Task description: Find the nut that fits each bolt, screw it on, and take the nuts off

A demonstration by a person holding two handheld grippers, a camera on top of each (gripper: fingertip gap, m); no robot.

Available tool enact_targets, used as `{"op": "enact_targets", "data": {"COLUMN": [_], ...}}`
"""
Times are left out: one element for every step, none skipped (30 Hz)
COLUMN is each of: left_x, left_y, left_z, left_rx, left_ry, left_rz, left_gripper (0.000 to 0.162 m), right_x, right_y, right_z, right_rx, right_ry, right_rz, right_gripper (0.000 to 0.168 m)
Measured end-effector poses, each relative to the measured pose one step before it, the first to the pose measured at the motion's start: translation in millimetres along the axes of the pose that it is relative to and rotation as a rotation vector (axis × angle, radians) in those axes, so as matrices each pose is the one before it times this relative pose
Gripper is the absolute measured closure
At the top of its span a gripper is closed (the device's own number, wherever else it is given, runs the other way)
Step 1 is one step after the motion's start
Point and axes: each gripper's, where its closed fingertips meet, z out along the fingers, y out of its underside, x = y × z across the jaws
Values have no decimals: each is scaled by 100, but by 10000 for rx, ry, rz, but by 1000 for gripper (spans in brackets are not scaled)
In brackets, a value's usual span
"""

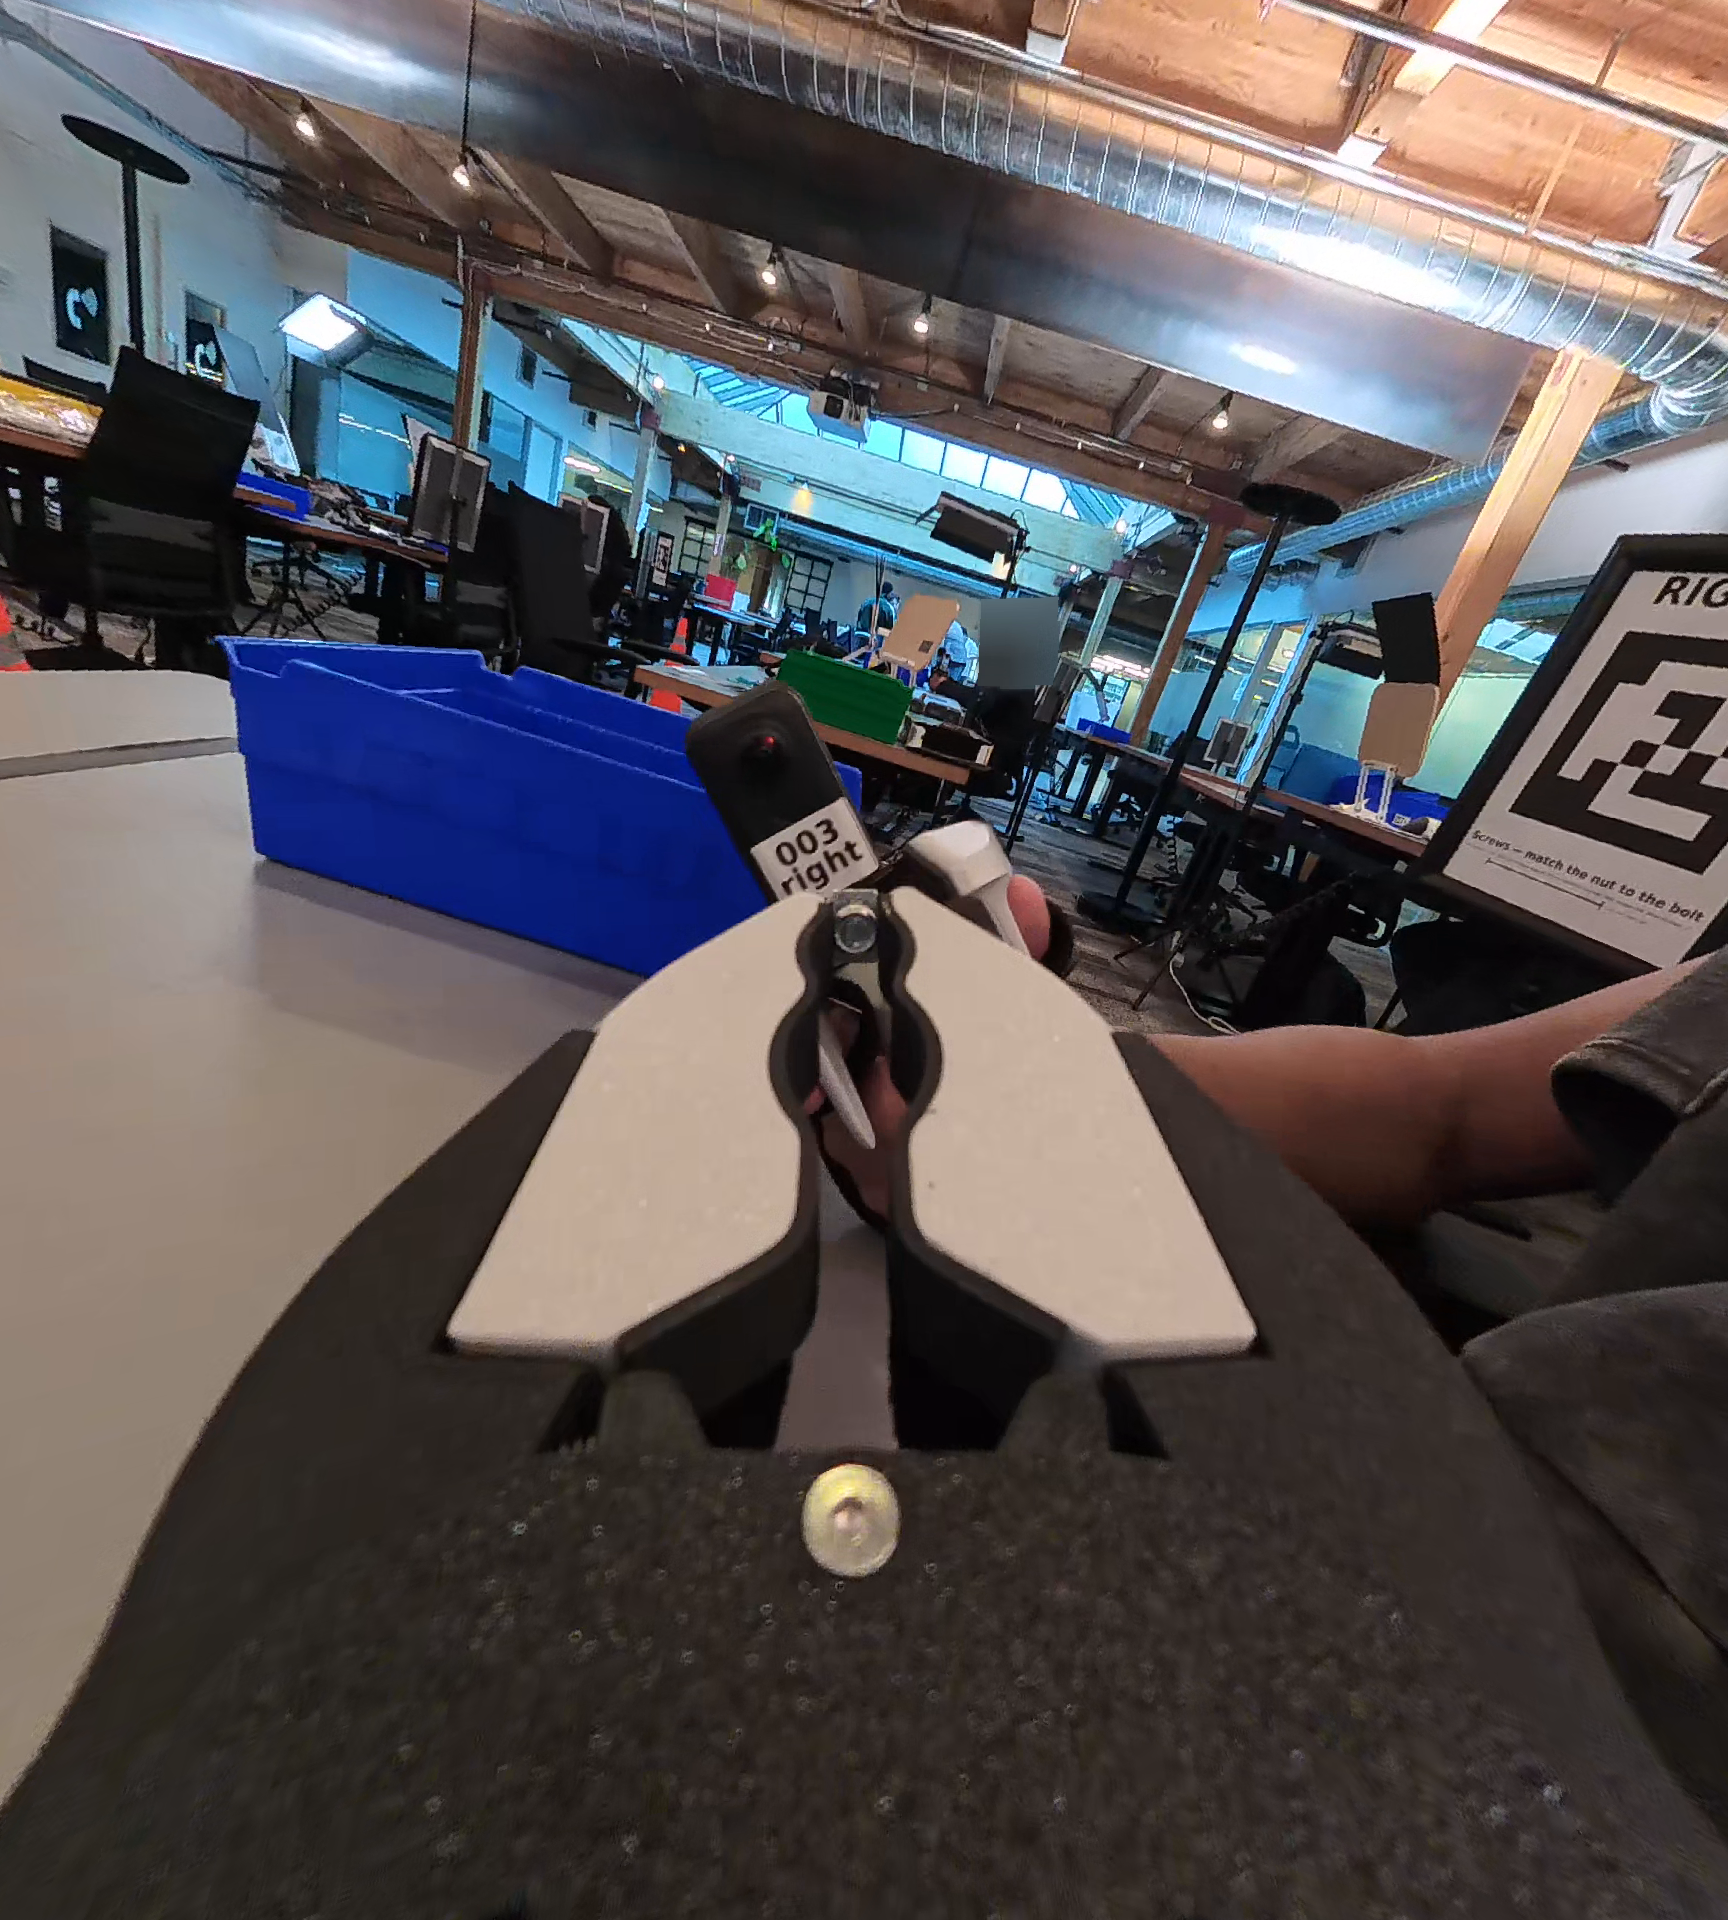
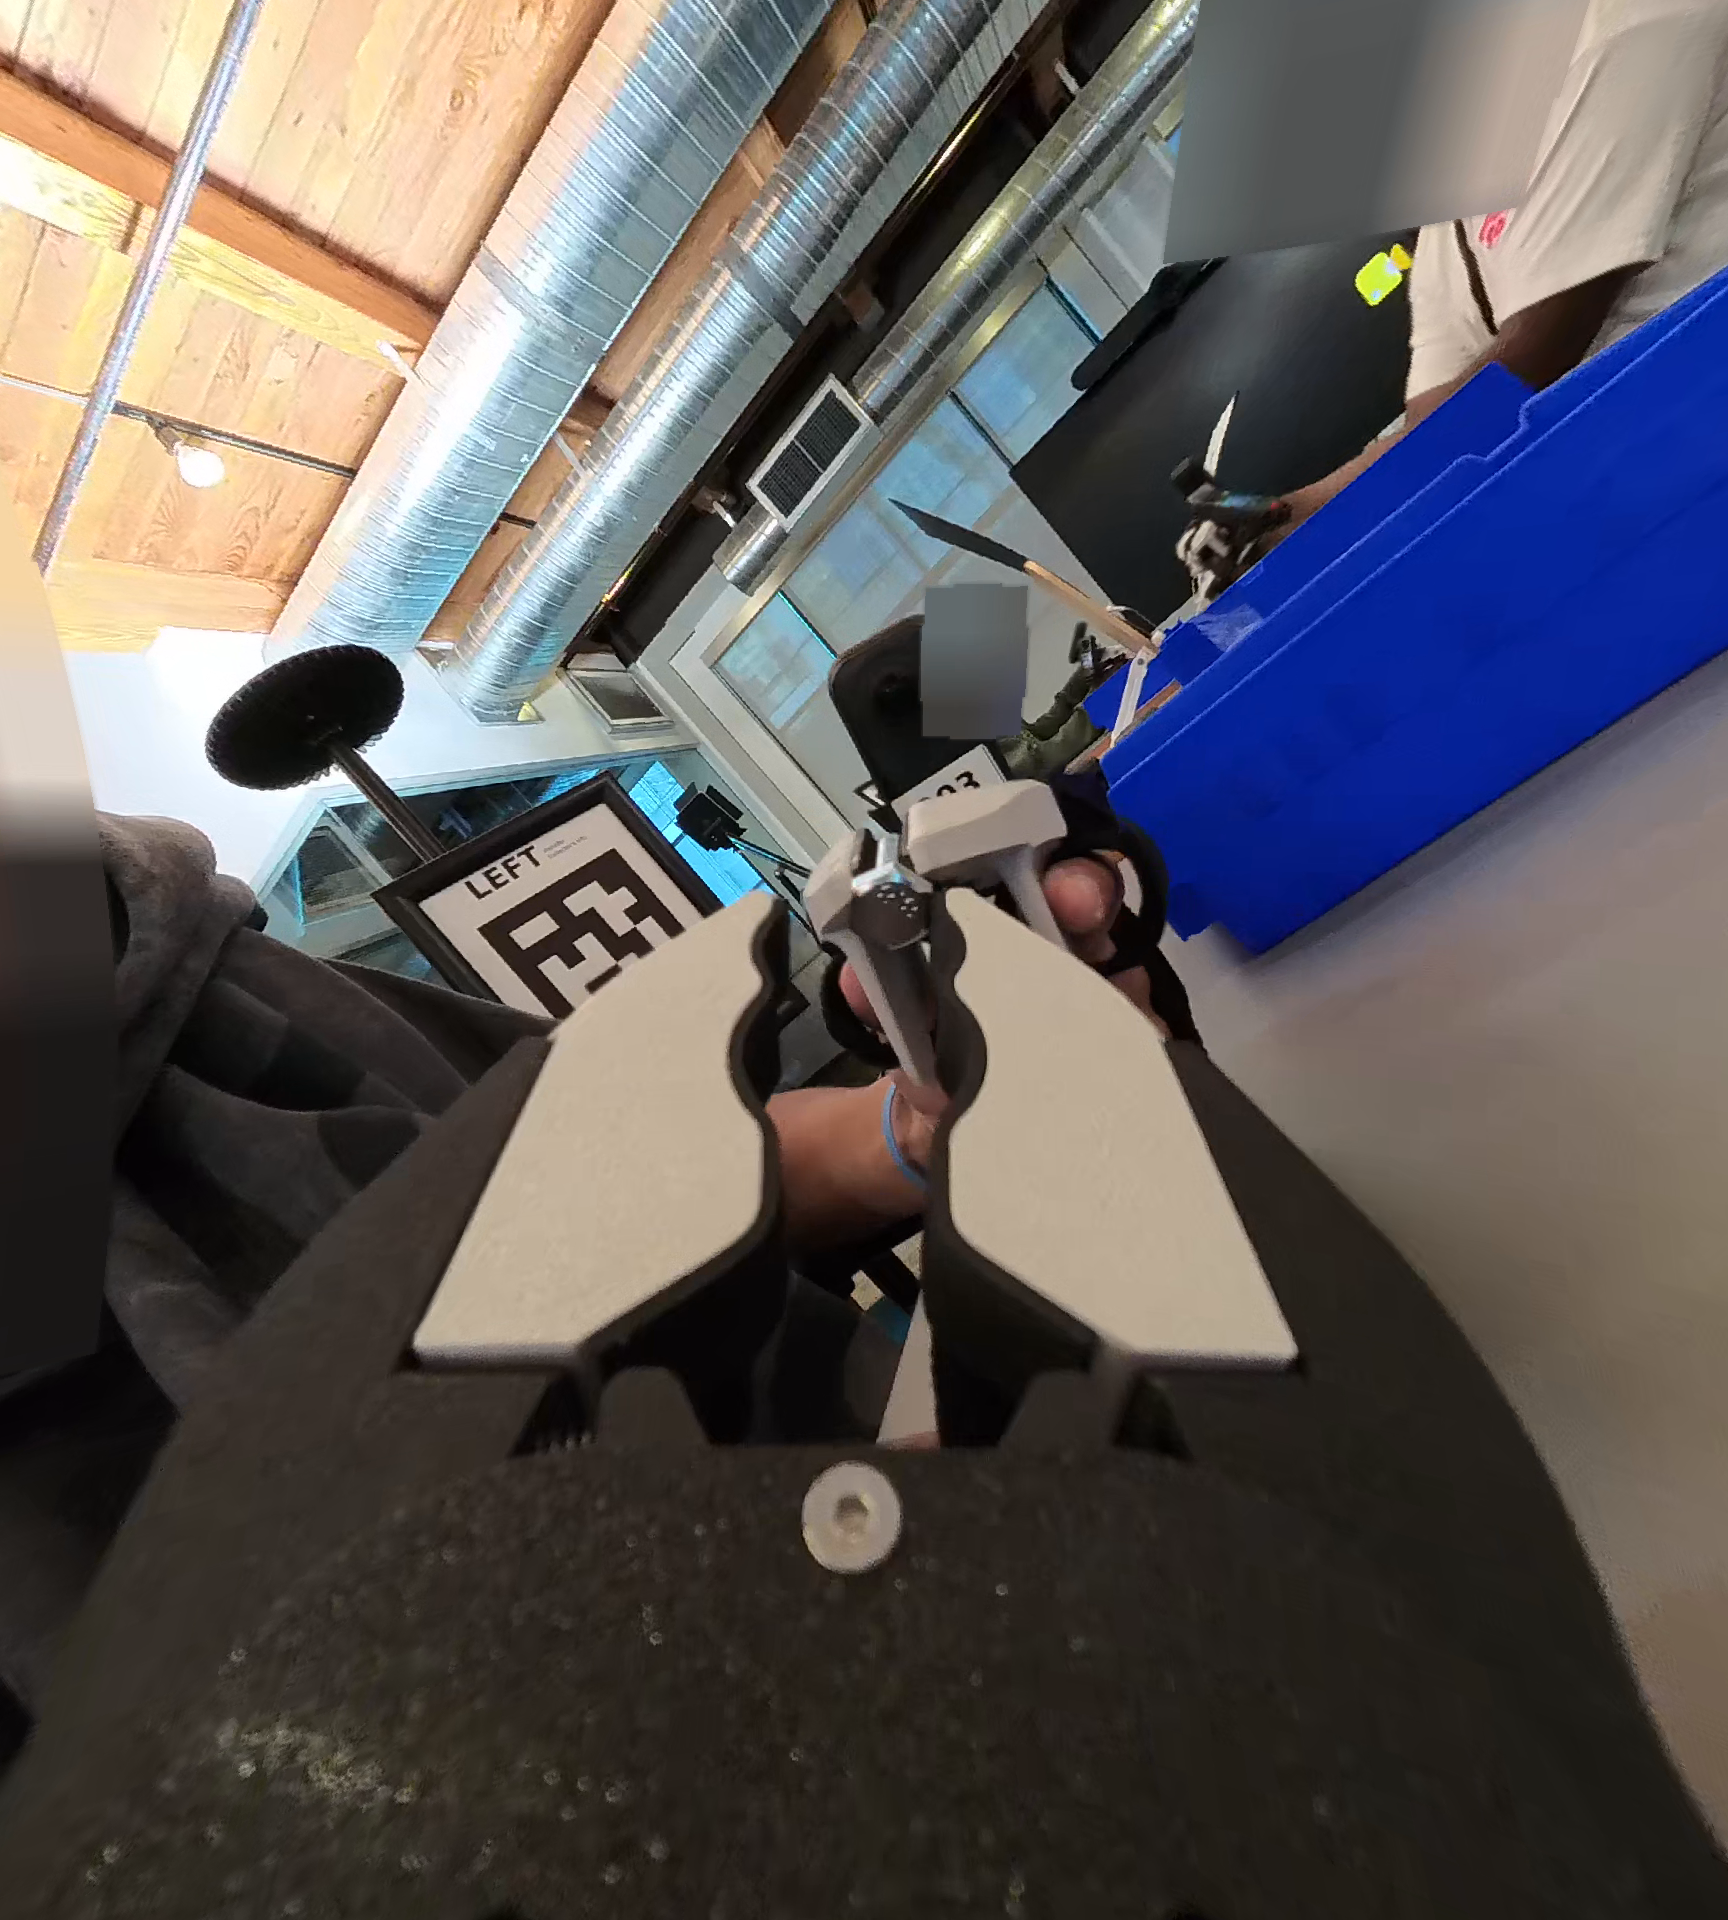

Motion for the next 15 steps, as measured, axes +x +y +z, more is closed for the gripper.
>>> {"op": "enact_targets", "data": {"left_x": [-30, -10, -20, 31, 117, 68, 23, 87, 66, -32, -54, 35, 51, 17, 42], "left_y": [35, 24, 21, 59, 25, -5, -2, -12, -4, 59, 76, 18, -58, -118, -225], "left_z": [16, 35, 29, 28, 37, 29, 29, 24, -1, -12, -42, -36, -60, -95, -122], "left_rx": [-6, 1, -6, -17, -12, -9, 2, 33, 21, -43, -71, -59, -31, -7, 22], "left_ry": [-5, 1, -17, 23, 74, 16, -25, 43, 61, 8, 11, 66, 46, -15, 3], "left_rz": [-13, -2, 29, 33, 17, 23, 51, 2, -64, -95, -136, -142, -51, -10, -40], "left_gripper": [154, 154, 154, 154, 154, 154, 154, 154, 154, 154, 155, 154, 154, 154, 146], "right_x": [86, 46, 76, 84, 28, 40, 11, -103, -97, 73, 89, -18, -56, 76, 299], "right_y": [0, -33, 3, -7, 32, 24, -4, 23, 67, 43, 34, 27, 62, 1, -108], "right_z": [-14, -28, -13, -32, -18, 0, -19, -4, -1, -29, -7, 26, 41, -16, -135], "right_rx": [-7, 7, -6, -4, -39, -16, 11, -44, -95, -74, -41, -35, -37, 2, 73], "right_ry": [42, 27, 53, 46, 20, 35, 18, -63, -17, 152, 154, 68, 33, 106, 223], "right_rz": [6, -9, -11, 4, -10, -52, 5, 34, -83, -227, -239, -165, -131, -114, -75], "right_gripper": [144, 145, 146, 147, 152, 154, 154, 154, 154, 154, 154, 154, 154, 154, 154]}}
